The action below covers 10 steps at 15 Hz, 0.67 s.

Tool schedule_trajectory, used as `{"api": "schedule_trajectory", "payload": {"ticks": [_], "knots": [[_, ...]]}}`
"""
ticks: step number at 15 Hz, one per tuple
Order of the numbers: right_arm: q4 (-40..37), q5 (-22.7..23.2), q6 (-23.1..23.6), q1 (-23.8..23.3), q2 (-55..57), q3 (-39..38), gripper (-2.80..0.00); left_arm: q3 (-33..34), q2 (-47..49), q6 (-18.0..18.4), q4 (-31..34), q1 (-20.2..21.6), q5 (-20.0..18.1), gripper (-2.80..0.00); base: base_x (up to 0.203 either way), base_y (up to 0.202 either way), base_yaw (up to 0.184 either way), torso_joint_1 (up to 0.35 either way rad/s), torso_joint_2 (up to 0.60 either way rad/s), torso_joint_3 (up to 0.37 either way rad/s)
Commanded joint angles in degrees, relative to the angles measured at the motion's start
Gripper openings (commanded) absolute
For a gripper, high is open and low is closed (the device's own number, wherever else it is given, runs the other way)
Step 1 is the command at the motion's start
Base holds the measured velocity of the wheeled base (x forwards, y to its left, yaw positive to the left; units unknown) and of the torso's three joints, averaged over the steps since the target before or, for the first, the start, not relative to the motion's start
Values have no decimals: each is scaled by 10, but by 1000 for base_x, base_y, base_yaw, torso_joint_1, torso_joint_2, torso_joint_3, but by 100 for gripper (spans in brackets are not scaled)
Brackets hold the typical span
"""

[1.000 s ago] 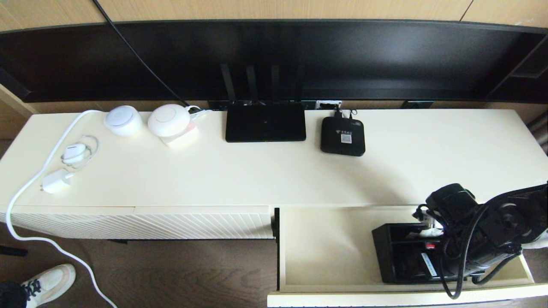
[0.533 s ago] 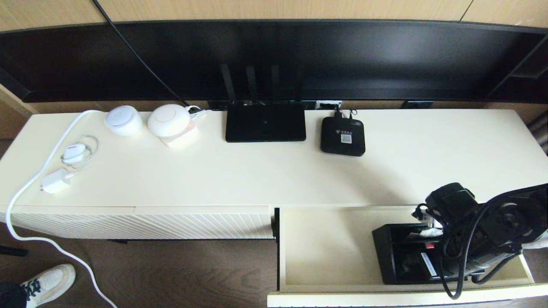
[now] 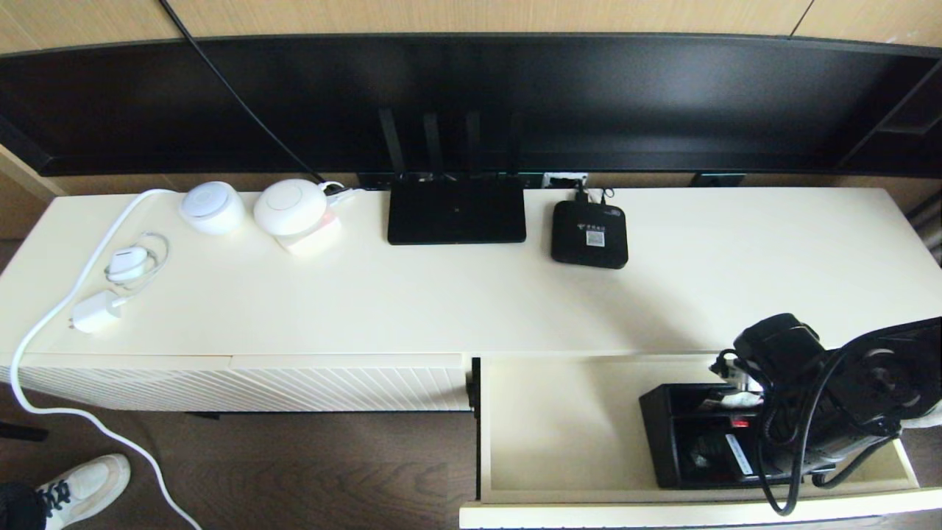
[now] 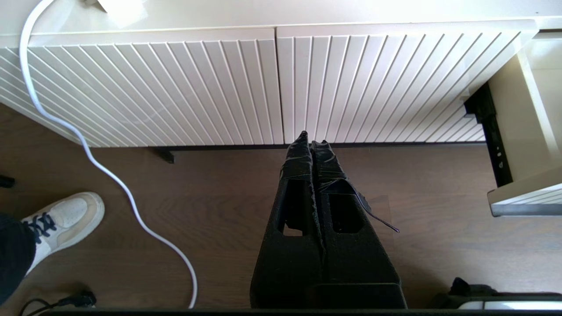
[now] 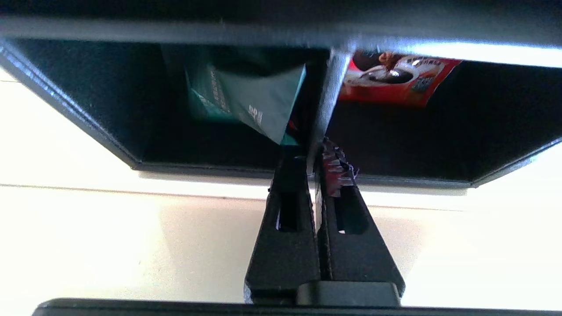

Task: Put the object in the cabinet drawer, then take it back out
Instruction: Take the storage box out of the drawer and put it on the table

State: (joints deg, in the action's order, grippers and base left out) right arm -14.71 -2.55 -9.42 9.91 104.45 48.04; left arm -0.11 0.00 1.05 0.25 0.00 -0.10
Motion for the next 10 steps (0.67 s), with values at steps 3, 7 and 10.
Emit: {"api": "schedule_trajectory", "payload": {"ticks": [3, 7, 10], "knots": [[-7, 0, 0, 0, -45, -2, -280, 0, 0, 0, 0, 0, 0, -280, 0, 0, 0, 0, 0, 0], [-8, -1, 1, -1, -71, -21, -280, -1, 0, 0, 0, 0, 0, -280, 0, 0, 0, 0, 0, 0], [-10, -1, 12, -1, -84, -28, -280, -1, 0, 0, 0, 0, 0, -280, 0, 0, 0, 0, 0, 0]]}}
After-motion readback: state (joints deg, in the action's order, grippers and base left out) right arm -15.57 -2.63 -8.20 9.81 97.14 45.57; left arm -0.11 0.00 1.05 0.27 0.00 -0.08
